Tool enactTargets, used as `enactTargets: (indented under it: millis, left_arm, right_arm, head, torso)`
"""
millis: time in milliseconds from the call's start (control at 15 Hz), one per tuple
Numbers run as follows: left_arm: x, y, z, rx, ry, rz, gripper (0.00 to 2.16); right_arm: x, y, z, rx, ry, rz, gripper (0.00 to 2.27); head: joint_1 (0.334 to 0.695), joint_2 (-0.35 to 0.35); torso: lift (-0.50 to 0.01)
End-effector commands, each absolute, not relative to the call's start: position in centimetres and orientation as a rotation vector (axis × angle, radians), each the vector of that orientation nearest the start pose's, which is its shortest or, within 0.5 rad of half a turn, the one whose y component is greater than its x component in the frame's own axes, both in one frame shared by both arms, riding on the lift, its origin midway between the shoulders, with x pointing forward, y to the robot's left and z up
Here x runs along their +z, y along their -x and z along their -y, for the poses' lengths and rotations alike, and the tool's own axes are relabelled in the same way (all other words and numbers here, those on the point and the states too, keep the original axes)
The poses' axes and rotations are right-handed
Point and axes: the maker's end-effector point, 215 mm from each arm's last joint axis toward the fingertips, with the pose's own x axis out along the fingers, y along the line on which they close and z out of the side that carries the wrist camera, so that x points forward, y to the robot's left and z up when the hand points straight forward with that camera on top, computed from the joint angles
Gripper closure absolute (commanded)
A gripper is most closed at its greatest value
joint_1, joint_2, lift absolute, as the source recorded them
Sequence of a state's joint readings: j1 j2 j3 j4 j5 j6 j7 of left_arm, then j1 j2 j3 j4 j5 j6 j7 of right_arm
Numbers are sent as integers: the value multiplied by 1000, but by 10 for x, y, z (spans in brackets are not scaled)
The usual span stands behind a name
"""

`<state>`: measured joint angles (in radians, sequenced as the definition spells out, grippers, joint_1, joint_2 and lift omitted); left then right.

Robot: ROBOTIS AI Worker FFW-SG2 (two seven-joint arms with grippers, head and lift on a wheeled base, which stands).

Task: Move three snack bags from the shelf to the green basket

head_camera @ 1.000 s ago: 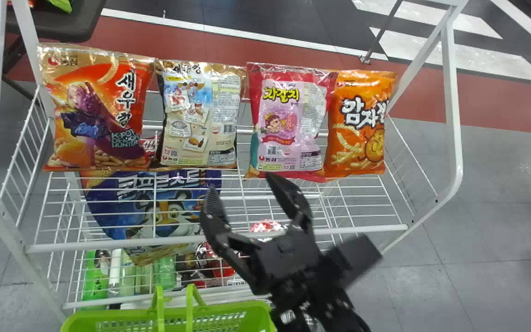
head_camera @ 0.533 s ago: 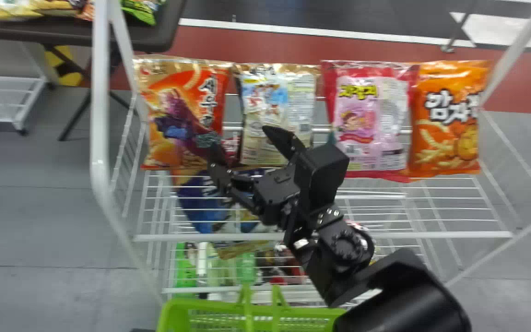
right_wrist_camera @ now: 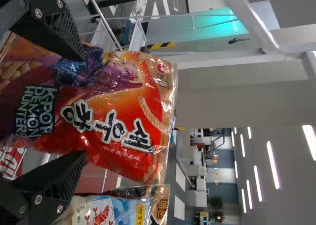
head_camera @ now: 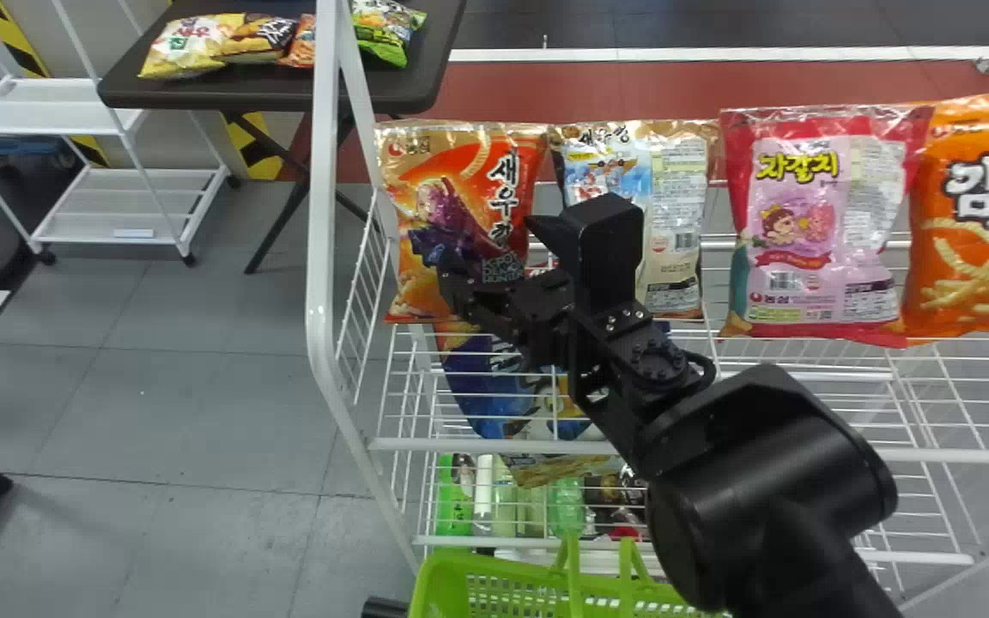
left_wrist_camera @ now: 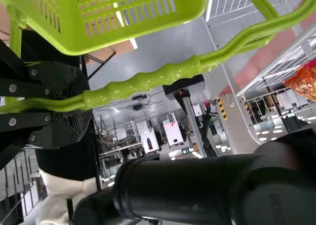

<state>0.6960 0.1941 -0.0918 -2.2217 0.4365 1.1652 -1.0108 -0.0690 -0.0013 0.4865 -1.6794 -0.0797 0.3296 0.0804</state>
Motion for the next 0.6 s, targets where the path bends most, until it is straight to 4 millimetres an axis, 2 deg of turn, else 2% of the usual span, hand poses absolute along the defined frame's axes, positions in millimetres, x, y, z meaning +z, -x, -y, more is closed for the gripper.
enactTargets:
  millis: [0,67,133,267,400,533]
  left_arm:
    - [-427,-118,6,-1224,834,-1063,1548]
    - [-427,-119,6,-1225,834,-1061,1548]
    - [-426,-121,6,-1227,831,-1057,1548]
    - [-426,-122,6,-1226,828,-1056,1548]
    - [-425,-122,9,-1234,826,-1054,1548]
    - [-425,-122,11,-1234,829,-1052,1548]
  right_arm:
    - [-345,-540,-79,629,3,-196,768]
    - [-351,-536,-82,667,2,-221,1528]
    - [-358,-532,-82,673,1,-256,1973]
    - [-351,-520,-84,688,12,-258,2128]
    - [-349,-505,-82,706,33,-266,2135]
    - [-332,-488,-70,702,43,-228,2135]
  head:
    - [695,112]
    - [695,120]
    - [695,129]
    - [695,139]
    - [695,141]
    - [695,141]
  torso:
    - [-48]
    - [-48]
    - [-48]
    - [-48]
    - [-48]
    - [-48]
